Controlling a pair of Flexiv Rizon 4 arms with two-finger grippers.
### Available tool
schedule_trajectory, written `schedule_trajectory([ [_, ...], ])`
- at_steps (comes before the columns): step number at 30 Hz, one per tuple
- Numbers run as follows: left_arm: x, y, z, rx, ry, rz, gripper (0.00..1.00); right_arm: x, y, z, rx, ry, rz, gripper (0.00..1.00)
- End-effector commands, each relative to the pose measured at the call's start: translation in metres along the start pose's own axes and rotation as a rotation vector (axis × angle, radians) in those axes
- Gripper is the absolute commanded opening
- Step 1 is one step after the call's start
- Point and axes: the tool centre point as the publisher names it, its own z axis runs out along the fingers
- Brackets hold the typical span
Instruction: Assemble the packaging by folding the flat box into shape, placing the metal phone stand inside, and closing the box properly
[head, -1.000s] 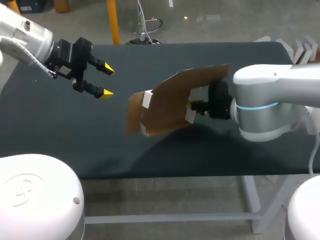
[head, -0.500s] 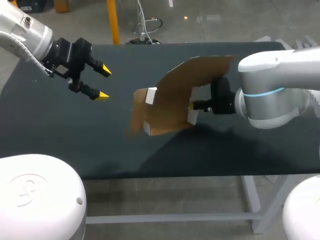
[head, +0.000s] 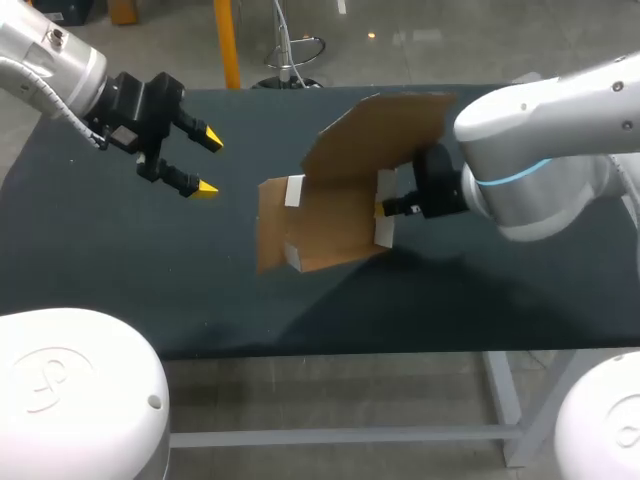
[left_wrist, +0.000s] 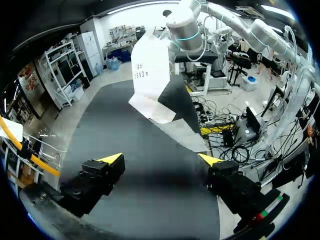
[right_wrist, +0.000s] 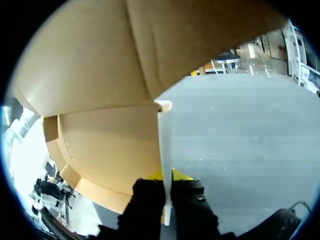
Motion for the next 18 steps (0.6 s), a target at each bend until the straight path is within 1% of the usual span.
schedule_trajectory([
  [1, -0.002, -0.001, 0.002, -0.016, 0.000, 0.028, 1.00, -0.004, 0.001, -0.002, 0.186, -0.013, 0.027, 0.00],
  [3, -0.002, -0.001, 0.003, -0.018, -0.007, 0.041, 1.00, -0.009, -0.001, -0.006, 0.225, -0.025, 0.067, 0.00],
  [4, -0.002, 0.000, 0.004, -0.025, -0.013, 0.046, 1.00, -0.011, -0.001, -0.006, 0.259, -0.061, 0.088, 0.00],
  [6, -0.001, 0.003, 0.004, -0.026, -0.018, 0.050, 1.00, -0.013, -0.003, -0.009, 0.290, -0.070, 0.122, 0.00],
  [8, 0.000, 0.007, 0.005, -0.045, -0.029, 0.049, 1.00, -0.014, -0.004, -0.012, 0.316, -0.106, 0.140, 0.00],
  [11, 0.001, 0.014, 0.007, -0.071, -0.028, 0.039, 1.00, -0.012, -0.008, -0.015, 0.353, -0.128, 0.162, 0.00],
  [18, 0.012, 0.030, 0.010, -0.118, -0.026, 0.038, 1.00, -0.005, -0.023, -0.019, 0.445, -0.167, 0.196, 0.00],
])
